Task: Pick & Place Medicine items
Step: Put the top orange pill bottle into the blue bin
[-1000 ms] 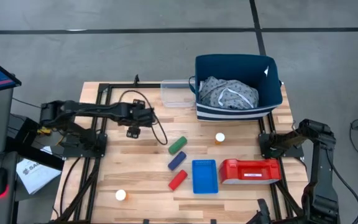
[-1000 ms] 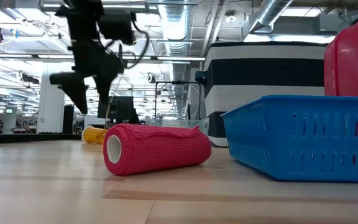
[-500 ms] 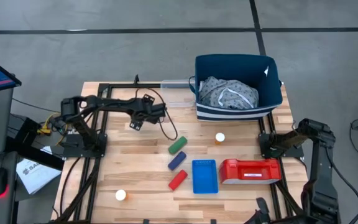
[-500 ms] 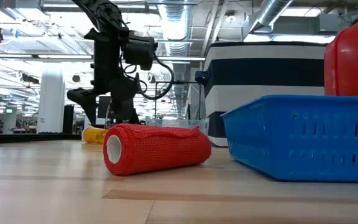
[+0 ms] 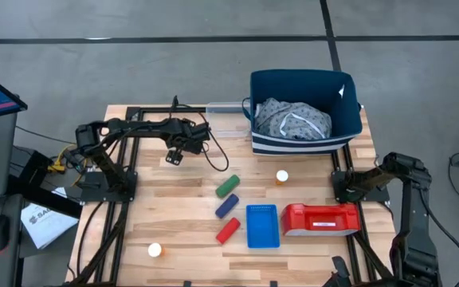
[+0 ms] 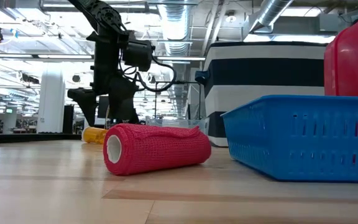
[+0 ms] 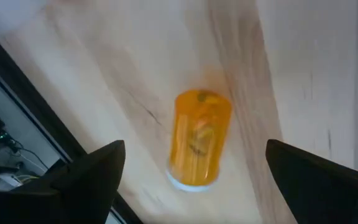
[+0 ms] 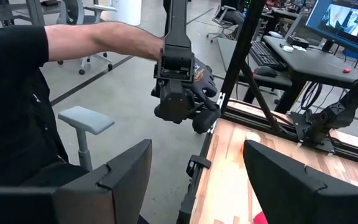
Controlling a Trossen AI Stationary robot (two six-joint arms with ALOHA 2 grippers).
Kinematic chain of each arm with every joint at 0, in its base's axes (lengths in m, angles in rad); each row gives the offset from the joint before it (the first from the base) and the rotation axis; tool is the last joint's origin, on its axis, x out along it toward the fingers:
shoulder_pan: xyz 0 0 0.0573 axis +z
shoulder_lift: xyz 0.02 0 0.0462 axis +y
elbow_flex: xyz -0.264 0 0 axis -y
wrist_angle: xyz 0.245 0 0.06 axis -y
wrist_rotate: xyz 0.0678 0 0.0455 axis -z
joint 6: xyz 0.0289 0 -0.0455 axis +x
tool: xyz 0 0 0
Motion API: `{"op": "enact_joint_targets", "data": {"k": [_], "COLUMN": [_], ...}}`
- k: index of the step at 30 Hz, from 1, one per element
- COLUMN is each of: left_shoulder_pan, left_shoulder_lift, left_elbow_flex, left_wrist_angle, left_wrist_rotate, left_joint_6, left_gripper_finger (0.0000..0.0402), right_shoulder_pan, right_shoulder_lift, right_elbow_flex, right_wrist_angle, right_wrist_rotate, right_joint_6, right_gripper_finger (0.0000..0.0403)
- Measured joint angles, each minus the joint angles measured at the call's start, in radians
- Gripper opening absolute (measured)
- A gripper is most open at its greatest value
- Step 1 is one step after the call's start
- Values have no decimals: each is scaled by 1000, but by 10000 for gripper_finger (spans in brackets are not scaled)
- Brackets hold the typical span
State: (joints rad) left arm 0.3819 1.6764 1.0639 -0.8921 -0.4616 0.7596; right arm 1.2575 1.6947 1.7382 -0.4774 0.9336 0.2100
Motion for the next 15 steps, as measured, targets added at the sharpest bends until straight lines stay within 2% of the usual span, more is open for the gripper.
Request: {"op": "enact_joint_targets", "data": {"k": [15], "left_shoulder_pan": [47], "left_shoulder_lift": [51], "left_elbow_flex": [-1], "left_wrist_angle": [40], "left_wrist_rotate": [66], "left_joint_6": [-11], "left_gripper_finger": [379], "right_shoulder_pan": [0], "right_shoulder_lift": [0], "right_elbow_flex": [0], "right_wrist_angle": [0], "right_wrist_rotate": [-19], "right_joint_6": [-1], "right_gripper_finger": [250]}}
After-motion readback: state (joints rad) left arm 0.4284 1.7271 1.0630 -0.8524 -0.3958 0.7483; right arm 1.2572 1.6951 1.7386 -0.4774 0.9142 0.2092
